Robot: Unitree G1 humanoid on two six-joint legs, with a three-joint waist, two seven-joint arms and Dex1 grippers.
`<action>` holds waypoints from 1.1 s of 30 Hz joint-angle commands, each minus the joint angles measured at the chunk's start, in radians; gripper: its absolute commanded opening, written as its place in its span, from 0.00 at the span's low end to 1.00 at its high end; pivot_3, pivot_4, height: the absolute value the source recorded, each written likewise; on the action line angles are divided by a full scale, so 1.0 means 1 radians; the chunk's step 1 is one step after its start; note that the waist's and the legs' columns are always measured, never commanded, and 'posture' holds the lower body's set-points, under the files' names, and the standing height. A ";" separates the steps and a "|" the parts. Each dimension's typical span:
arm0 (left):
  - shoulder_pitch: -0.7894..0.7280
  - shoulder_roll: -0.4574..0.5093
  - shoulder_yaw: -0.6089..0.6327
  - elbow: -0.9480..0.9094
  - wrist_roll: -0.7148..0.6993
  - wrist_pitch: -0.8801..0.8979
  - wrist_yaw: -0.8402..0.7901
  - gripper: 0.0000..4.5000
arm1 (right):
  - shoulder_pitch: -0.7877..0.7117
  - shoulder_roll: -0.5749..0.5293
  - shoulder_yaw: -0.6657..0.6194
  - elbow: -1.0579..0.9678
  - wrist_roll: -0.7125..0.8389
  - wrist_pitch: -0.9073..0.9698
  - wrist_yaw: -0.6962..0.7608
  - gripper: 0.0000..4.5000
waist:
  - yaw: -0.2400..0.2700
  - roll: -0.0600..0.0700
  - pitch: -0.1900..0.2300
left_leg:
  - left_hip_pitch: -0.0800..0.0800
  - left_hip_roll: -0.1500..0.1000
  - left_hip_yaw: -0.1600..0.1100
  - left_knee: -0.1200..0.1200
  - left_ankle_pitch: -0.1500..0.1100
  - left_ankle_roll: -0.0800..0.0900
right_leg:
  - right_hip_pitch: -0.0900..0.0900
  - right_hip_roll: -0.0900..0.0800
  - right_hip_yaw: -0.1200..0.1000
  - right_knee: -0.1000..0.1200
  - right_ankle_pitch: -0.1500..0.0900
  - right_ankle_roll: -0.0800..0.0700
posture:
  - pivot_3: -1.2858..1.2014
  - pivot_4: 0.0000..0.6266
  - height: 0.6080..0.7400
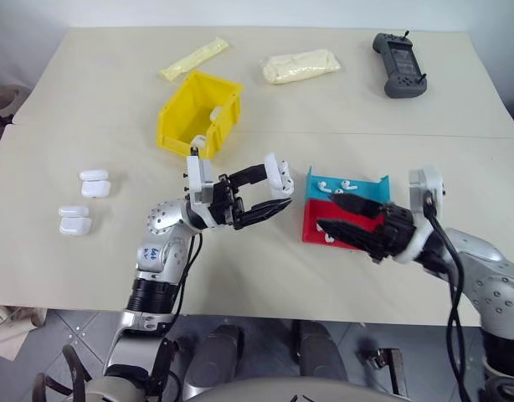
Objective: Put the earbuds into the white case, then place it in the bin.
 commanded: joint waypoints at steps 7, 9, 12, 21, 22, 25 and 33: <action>-0.034 0.190 -0.119 0.004 0.248 -0.087 -0.021 0.62 | -0.126 -0.108 0.046 0.058 -0.226 -0.208 0.199 0.56 | -0.002 0.000 0.000 | 0.002 0.000 0.002 -0.002 0.000 0.000 | 0.000 0.001 0.001 -0.001 0.000 0.000 | 0.52 0.24 1.00; -0.043 0.194 -0.131 0.007 0.260 -0.078 -0.018 0.62 | -0.176 -0.091 0.090 0.058 -0.233 -0.203 0.212 0.42 | -0.002 0.000 0.000 | 0.002 0.001 0.001 -0.002 0.000 0.000 | 0.000 0.001 0.001 -0.001 0.000 0.000 | 0.52 0.24 1.00; -0.060 0.170 -0.158 -0.012 0.261 -0.049 -0.002 0.62 | -0.296 -0.046 0.215 0.054 -0.293 -0.212 0.221 0.17 | -0.005 0.000 0.000 | 0.001 0.001 0.001 -0.002 0.000 0.000 | 0.000 0.001 0.001 -0.001 0.000 0.000 | 0.52 0.24 1.00; -0.068 0.142 -0.196 -0.032 0.266 -0.006 0.017 0.62 | -0.483 0.060 0.393 0.084 -0.380 -0.156 0.210 0.01 | -0.002 0.000 0.000 | 0.000 0.000 0.000 -0.002 0.000 0.000 | -0.001 0.000 0.000 -0.001 0.000 0.000 | 0.52 0.24 1.00; -0.068 0.139 -0.196 -0.033 0.266 -0.008 0.021 0.62 | -0.486 0.059 0.410 0.086 -0.401 -0.152 0.208 0.01 | -0.003 0.000 0.000 | 0.000 0.001 0.000 -0.002 0.000 0.000 | -0.001 0.000 0.000 -0.001 0.000 0.000 | 0.52 0.24 1.00; -0.065 0.139 -0.191 -0.041 0.265 -0.006 0.033 0.62 | -0.467 0.029 0.436 0.099 -0.461 -0.158 0.216 0.01 | -0.001 0.000 0.000 | 0.000 0.000 -0.001 -0.002 0.000 0.000 | -0.001 0.000 0.000 -0.001 0.000 0.000 | 0.52 0.24 1.00; -0.031 0.116 -0.136 -0.080 0.197 -0.033 0.042 0.62 | -0.353 -0.038 0.333 0.110 -0.455 -0.152 0.223 0.01 | -0.001 0.000 0.000 | 0.000 0.000 -0.001 -0.002 0.000 0.000 | -0.001 -0.001 0.000 -0.001 0.000 0.000 | 0.52 0.24 1.00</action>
